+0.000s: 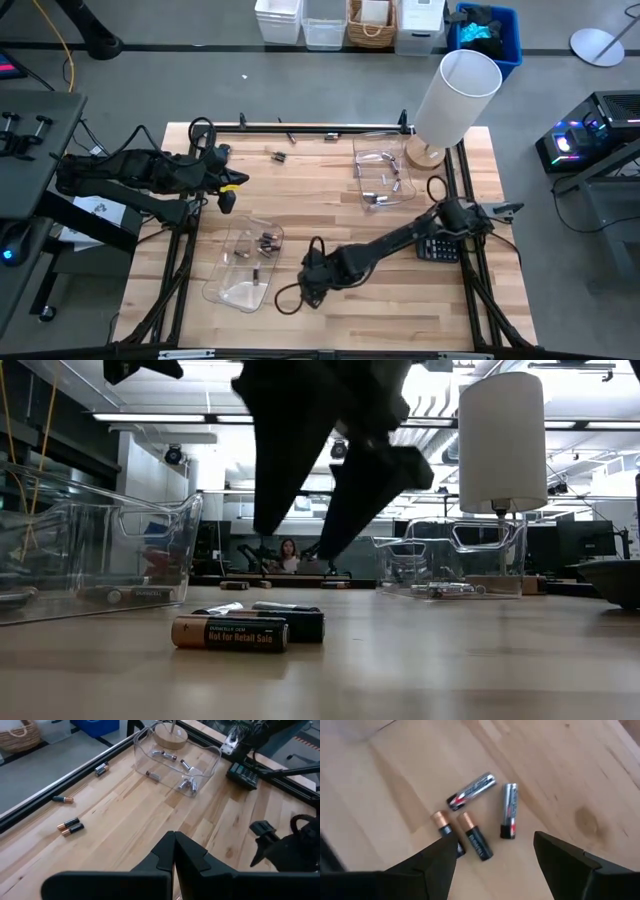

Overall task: Sort batteries
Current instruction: Put the silver battery into the right transparent bin

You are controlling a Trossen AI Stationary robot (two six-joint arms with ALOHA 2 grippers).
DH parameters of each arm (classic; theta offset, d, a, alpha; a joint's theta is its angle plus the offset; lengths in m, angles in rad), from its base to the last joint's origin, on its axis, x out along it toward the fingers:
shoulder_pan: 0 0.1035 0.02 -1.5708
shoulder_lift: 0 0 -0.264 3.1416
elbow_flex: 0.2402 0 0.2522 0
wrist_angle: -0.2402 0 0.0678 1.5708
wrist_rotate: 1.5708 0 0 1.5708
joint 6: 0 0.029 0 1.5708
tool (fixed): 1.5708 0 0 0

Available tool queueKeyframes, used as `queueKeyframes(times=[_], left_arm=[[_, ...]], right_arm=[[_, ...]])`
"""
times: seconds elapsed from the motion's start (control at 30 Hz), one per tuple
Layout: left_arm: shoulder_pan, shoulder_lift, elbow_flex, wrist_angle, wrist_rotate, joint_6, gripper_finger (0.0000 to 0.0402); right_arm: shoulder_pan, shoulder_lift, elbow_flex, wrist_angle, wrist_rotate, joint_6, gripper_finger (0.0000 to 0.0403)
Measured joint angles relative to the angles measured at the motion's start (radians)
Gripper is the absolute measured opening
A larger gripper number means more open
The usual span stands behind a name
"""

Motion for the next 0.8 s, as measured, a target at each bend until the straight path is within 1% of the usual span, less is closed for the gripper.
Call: queueKeyframes(times=[0.2, 0.47, 0.53, 0.57, 0.7, 0.73, 0.8], left_arm=[[0.000, 0.008, 0.000, 0.000, -0.001, 0.000, 0.0000], [0.000, 0.031, 0.000, -0.002, 0.000, -0.001, 0.0000], [0.000, 0.036, 0.000, -0.002, 0.000, -0.002, 0.0000], [0.000, 0.038, 0.000, -0.001, 0.000, -0.002, 0.0000], [0.000, 0.042, 0.000, -0.001, 0.001, -0.002, 0.0000], [0.000, 0.042, 0.000, -0.001, 0.001, -0.004, 0.0000], [0.000, 0.042, 0.000, -0.001, 0.001, -0.017, 0.0000]], right_arm=[[-0.002, 0.058, 0.000, 0.000, 0.050, -0.018, 0.0235], [0.001, 0.111, 0.006, -0.031, 0.069, -0.068, 0.0194], [0.002, 0.115, 0.007, -0.064, 0.100, -0.046, 0.0169], [0.002, 0.111, 0.006, -0.086, 0.118, -0.035, 0.0148], [-0.006, 0.064, 0.003, -0.264, 0.203, -0.061, 0.0030], [-0.010, 0.038, 0.004, -0.301, 0.228, -0.066, 0.0016], [-0.019, -0.036, 0.010, -0.401, 0.283, -0.057, 0.0019]])
